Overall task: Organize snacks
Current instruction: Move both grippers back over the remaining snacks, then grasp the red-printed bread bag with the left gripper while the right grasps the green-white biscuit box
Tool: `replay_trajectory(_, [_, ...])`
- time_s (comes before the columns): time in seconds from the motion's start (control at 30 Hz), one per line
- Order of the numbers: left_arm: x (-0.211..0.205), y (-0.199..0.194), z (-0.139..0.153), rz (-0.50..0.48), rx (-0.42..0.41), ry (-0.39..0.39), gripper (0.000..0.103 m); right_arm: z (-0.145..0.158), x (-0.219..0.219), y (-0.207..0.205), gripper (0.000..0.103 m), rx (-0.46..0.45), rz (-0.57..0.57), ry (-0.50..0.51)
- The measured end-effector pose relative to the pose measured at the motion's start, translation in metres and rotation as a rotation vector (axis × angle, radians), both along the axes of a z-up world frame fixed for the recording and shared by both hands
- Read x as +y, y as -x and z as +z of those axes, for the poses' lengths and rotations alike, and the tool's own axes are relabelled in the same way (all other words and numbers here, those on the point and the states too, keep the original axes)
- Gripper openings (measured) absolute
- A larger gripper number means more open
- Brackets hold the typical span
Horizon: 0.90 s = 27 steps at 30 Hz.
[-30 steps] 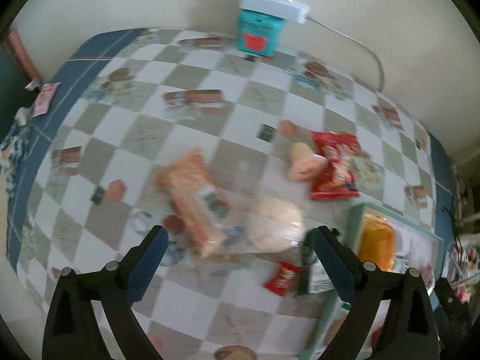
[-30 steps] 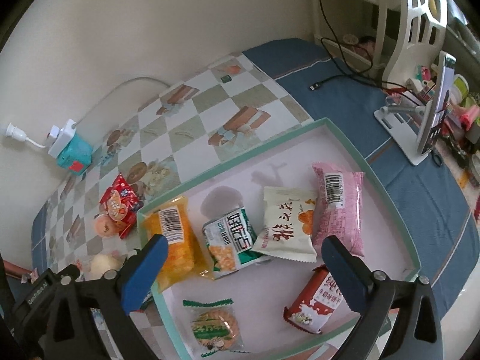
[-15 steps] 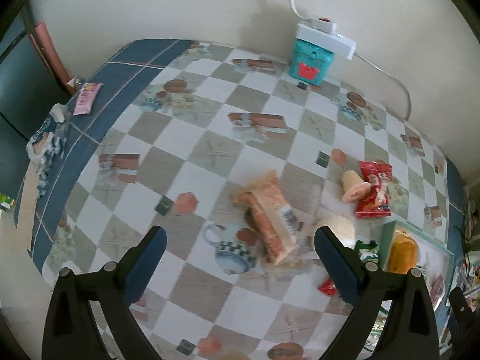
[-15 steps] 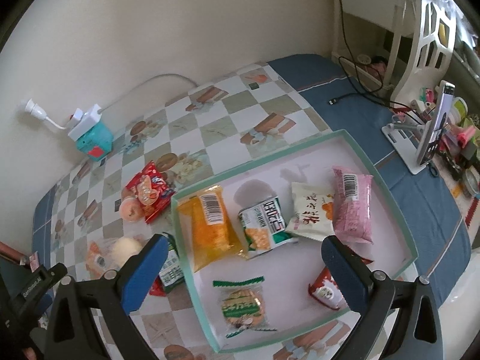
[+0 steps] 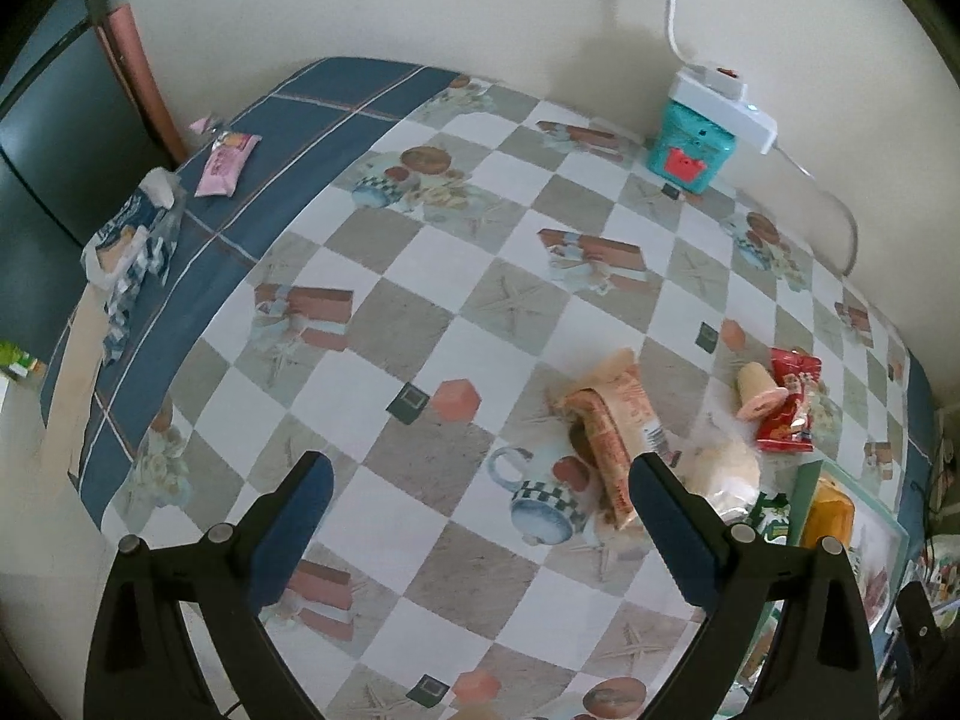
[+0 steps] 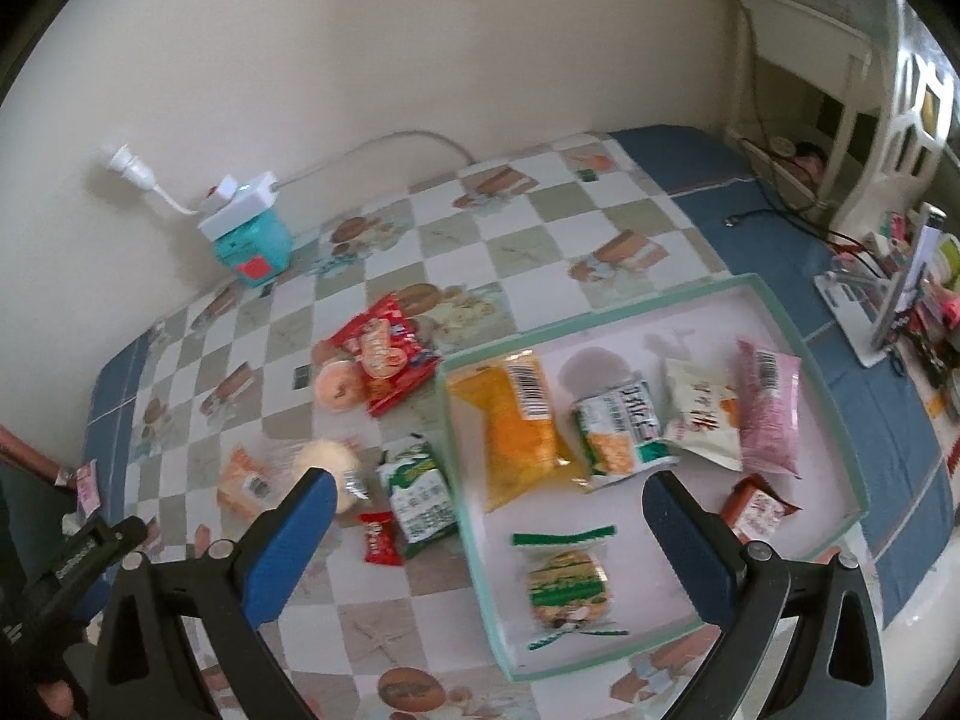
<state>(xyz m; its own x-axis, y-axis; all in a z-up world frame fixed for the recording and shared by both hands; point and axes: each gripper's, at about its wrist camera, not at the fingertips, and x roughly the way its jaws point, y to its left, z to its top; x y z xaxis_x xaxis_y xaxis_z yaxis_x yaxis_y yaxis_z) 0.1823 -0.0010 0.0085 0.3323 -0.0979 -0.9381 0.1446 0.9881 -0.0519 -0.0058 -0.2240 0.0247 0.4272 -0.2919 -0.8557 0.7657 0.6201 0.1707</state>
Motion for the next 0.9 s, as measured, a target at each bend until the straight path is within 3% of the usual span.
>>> replay_trajectory(0.27, [0.000, -0.009, -0.019, 0.017, 0.054, -0.001, 0.099, -0.017, 0.009, -0.022, 0.103, -0.018, 0.062, -0.037])
replay_trajectory(0.67, [-0.022, -0.023, -0.052, -0.015, 0.132, -0.007, 0.099, -0.057, 0.016, -0.062, 0.101, 0.063, 0.142, -0.026])
replay_trajectory(0.9, [-0.044, -0.025, -0.061, -0.047, 0.134, 0.002, 0.099, -0.067, 0.013, -0.073, 0.082, 0.050, 0.180, -0.028])
